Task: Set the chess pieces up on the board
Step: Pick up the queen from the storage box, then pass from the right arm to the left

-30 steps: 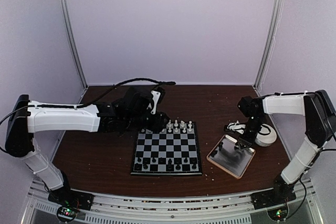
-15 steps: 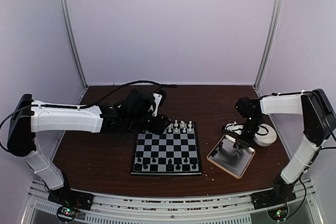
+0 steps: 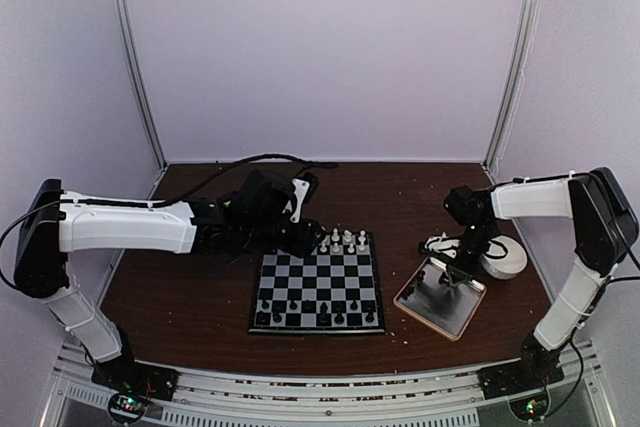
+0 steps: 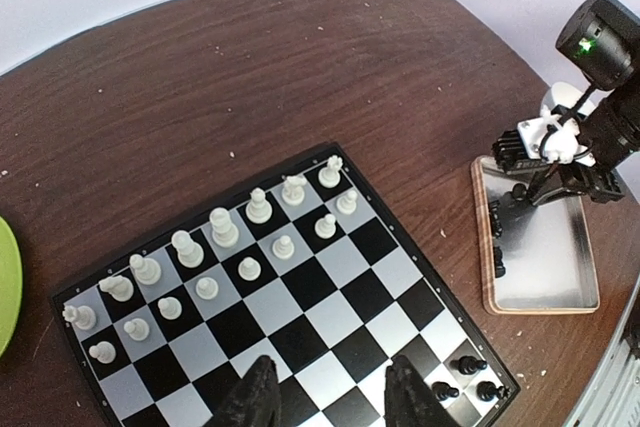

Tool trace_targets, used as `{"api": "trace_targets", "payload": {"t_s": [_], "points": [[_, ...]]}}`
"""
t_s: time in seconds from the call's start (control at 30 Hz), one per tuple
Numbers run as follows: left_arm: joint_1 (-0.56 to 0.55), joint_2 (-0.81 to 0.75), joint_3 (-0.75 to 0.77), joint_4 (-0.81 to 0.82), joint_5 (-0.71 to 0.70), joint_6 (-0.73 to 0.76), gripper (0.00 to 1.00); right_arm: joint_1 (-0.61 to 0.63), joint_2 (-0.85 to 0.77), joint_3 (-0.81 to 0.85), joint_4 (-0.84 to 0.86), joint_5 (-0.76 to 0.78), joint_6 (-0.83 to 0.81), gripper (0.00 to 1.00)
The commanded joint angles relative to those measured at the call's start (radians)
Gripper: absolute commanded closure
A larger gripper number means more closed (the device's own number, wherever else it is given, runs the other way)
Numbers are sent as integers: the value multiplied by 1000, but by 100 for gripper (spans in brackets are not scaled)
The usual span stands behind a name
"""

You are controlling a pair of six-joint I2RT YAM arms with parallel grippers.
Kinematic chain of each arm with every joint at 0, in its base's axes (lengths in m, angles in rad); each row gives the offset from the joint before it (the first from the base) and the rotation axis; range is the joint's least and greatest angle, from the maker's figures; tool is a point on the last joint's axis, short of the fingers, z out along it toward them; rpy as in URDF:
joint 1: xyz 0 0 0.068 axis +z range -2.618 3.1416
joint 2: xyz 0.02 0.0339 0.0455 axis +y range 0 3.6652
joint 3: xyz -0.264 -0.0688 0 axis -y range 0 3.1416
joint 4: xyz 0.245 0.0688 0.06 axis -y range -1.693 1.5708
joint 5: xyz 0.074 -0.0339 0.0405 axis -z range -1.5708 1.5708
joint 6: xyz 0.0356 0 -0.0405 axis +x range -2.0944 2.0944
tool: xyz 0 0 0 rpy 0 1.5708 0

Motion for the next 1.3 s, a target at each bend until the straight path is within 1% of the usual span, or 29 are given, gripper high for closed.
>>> {"api": "trace_targets", "payload": {"t_s": [0.0, 0.1, 0.2, 0.3, 0.4, 0.47, 0.53, 0.6, 0.73, 0.83, 0.93, 1.03, 1.13, 1.27], "points": [[5, 11, -8, 53, 43, 20, 64, 6, 12, 27, 17, -2, 16, 89], [4, 4, -37, 105, 107, 76, 64, 6, -18, 39, -16, -49, 16, 91], [2, -24, -104, 227, 241, 150, 64, 5, -58, 72, -79, -119, 17, 91], [1, -36, -159, 360, 387, 193, 64, 4, -100, 116, -157, -261, 18, 91], [-3, -15, -187, 466, 519, 252, 64, 10, -126, 160, -220, -415, 24, 91], [-31, -16, -223, 568, 560, 334, 64, 21, -133, 190, -264, -497, 16, 90], [-69, -25, -244, 634, 539, 435, 64, 40, -135, 215, -311, -555, 4, 90], [-103, -27, -221, 607, 500, 540, 63, 67, -131, 235, -349, -600, -14, 90], [-164, -2, -133, 435, 419, 775, 61, 127, -108, 277, -439, -693, -68, 90], [-202, 31, -62, 337, 350, 929, 61, 171, -91, 292, -490, -742, -102, 90], [-232, 56, -8, 296, 302, 1018, 61, 209, -77, 294, -525, -767, -134, 89], [-246, 75, 31, 281, 302, 1076, 61, 236, -69, 290, -543, -779, -152, 89], [-260, 109, 100, 206, 312, 1147, 62, 249, -67, 290, -548, -782, -158, 89], [-285, 150, 159, 122, 285, 1234, 62, 253, -61, 293, -551, -784, -159, 89]]}}
